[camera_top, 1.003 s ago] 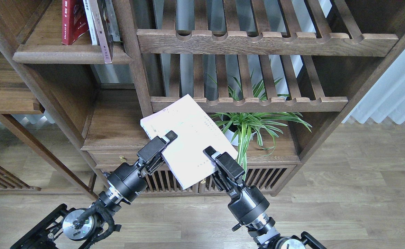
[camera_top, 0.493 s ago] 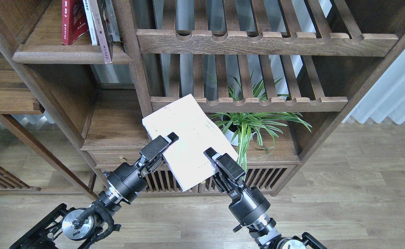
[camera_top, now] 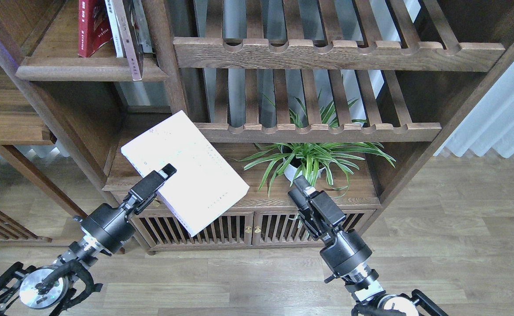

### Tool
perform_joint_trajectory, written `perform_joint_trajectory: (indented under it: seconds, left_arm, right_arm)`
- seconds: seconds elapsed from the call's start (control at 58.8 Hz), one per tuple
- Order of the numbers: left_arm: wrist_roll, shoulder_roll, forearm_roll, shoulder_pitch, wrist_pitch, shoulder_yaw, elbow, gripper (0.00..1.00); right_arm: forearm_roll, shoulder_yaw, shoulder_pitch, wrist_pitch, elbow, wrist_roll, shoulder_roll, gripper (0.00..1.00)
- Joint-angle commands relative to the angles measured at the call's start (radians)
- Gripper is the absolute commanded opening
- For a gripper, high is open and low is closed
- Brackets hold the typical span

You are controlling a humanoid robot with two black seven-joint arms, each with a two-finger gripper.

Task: Organize books on shelf
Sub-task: 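Grasp the white book with the left gripper and release the right gripper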

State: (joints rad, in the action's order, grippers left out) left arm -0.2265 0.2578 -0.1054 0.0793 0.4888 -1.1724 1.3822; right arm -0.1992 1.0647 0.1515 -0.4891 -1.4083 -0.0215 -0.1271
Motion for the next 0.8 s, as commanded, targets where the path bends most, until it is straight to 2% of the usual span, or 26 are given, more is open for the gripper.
perform_joint_trajectory:
  seconds: [0.0,0.153,0.34,0.595,0.629,0.782]
  left_arm:
    - [-0.036,0.008,-0.085,-0.029,0.0,-0.026,0.001,0.02]
    - [-0.043,0.0,-0.186,-0.075,0.0,-0.078,0.001,0.02]
    - [-0.033,-0.124,-0.418,-0.133,0.0,-0.234,0.001,0.02]
    - [-0.045,-0.227,-0.536,-0.168,0.0,-0.332,0.001,0.02]
    - [-0.05,-0.229,-0.536,-0.17,0.0,-0.342,0.001,0.02]
    - [-0.126,-0.239,-0.536,-0.17,0.0,-0.401,0.005,0.02]
  right_arm:
    - [0.0,0.011,-0.003,0.0,0.015,0.0,0.003,0.83]
    - [-0.002,0.011,-0.003,0.0,0.02,0.0,0.003,0.83]
    - [-0.002,0.011,-0.009,0.0,0.02,0.0,0.009,0.83]
    - [-0.014,0.012,-0.009,0.0,0.022,0.002,0.009,0.83]
    - [-0.017,0.012,-0.009,0.0,0.022,0.002,0.007,0.83]
    - [-0.023,0.012,-0.01,0.0,0.029,0.002,0.007,0.83]
